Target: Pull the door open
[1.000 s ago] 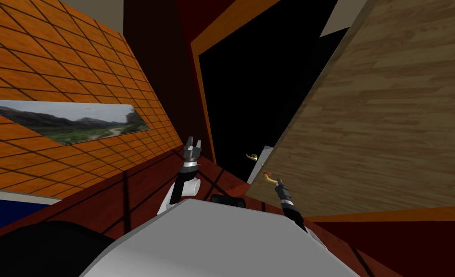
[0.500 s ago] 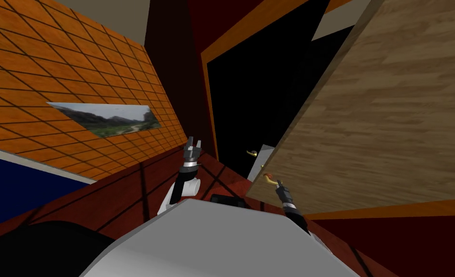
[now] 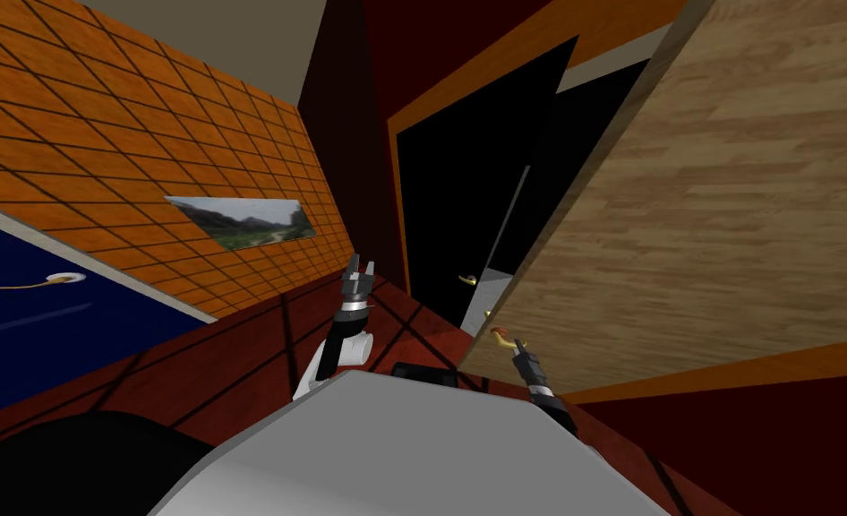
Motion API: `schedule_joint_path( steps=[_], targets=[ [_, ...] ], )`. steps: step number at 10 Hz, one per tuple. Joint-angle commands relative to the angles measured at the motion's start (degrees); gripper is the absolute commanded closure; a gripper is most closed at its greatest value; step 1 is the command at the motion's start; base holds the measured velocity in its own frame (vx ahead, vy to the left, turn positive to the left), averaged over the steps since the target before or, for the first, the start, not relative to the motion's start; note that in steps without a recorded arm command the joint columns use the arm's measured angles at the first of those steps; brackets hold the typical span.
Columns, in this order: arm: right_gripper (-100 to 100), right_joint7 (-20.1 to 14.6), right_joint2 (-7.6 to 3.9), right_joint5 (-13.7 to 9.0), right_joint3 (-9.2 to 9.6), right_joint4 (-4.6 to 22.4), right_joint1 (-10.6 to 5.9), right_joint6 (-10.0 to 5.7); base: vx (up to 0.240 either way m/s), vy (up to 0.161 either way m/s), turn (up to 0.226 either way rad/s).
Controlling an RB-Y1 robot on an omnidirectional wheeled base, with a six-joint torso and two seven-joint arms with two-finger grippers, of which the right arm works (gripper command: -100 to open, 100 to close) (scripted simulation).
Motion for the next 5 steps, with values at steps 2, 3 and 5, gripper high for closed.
schedule_joint_path(
  steps=[2,3,5],
  targets=[
    [100,-0.56,-0.4,0.26,0.29,0.6,1.03,-1.8,-0.093,-0.037,0.074],
    [100,-0.7,-0.5,0.33,0.37,0.76,1.26,-2.32,-0.183,-0.057,0.214],
    [100,-1.32,-0.93,0.66,0.75,1.5,2.3,-4.65,-0.184,-0.05,0.193]
  ],
)
